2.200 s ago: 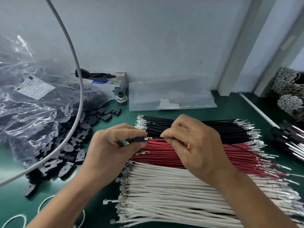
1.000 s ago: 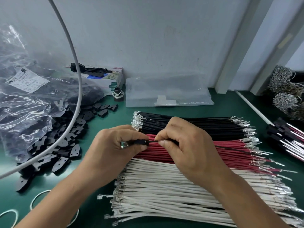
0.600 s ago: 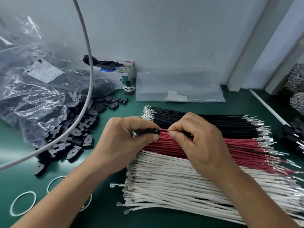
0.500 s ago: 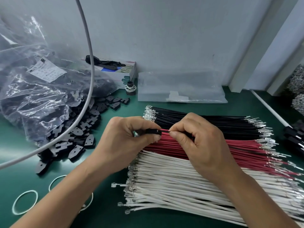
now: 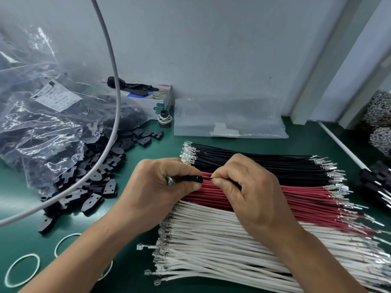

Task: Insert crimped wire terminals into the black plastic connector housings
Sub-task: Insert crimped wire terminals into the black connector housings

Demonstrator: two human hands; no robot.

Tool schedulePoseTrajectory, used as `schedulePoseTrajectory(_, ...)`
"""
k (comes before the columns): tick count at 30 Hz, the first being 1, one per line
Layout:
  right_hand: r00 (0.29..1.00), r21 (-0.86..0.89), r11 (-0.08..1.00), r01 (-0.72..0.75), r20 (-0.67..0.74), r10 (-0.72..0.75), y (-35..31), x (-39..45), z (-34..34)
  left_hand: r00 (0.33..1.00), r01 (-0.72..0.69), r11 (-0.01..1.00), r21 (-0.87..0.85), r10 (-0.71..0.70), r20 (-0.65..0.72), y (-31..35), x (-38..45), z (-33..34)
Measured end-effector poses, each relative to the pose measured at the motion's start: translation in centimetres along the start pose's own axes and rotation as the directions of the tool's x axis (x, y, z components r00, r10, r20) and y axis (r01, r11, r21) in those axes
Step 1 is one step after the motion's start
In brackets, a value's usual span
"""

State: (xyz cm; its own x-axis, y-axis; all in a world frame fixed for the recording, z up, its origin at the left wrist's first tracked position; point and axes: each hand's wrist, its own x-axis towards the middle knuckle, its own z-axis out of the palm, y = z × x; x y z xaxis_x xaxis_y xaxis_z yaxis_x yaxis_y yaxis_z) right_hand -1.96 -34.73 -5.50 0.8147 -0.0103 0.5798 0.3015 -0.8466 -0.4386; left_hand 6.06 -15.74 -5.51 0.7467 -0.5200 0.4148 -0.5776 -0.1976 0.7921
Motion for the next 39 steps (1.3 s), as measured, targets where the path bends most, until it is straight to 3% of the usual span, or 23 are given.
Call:
schedulePoseTrajectory(15,0.999,-0.037,0.999,0.037,-0.031,-0.038,-0.2,0.1,0.4,1.000,0.012,1.000,0.002,-0.012,-0.013,-0.1,0.0,0.0)
schedulePoseTrajectory(21,0.953,-0.337,0.934,0.117,-0.227,-0.201,-0.2,1.0,-0.6,0.981,0.073,0.984,-0.162,-0.100,-0.165,-0.8,0.2,-0.2)
schedulePoseTrajectory(23,0.981,-0.336,0.933,0.129,-0.093,-0.169,-0.3,0.5,-0.3,0.965,0.098,0.970,-0.220,-0.147,-0.216,-1.0,0.4,-0.6)
schedulePoseTrajectory(26,0.994,-0.305,0.952,0.033,0.113,0.002,-0.5,0.0,0.4,0.948,0.159,0.948,-0.275,-0.225,-0.227,-1.2,0.5,-0.9)
schedulePoseTrajectory(30,0.992,-0.249,0.968,-0.005,0.122,0.036,-0.5,0.0,0.4,0.935,0.238,0.883,-0.405,-0.321,-0.150,-1.0,0.5,-0.8)
schedulePoseTrajectory(35,0.982,-0.225,0.973,-0.048,0.165,0.087,-0.6,0.1,0.3,0.947,0.246,0.876,-0.416,-0.308,-0.089,-0.9,0.5,-0.6)
schedulePoseTrajectory(39,0.988,-0.156,0.984,-0.089,0.115,0.107,-0.4,-0.1,-0.3,0.952,0.237,0.873,-0.427,-0.296,-0.076,-0.7,0.5,-1.1)
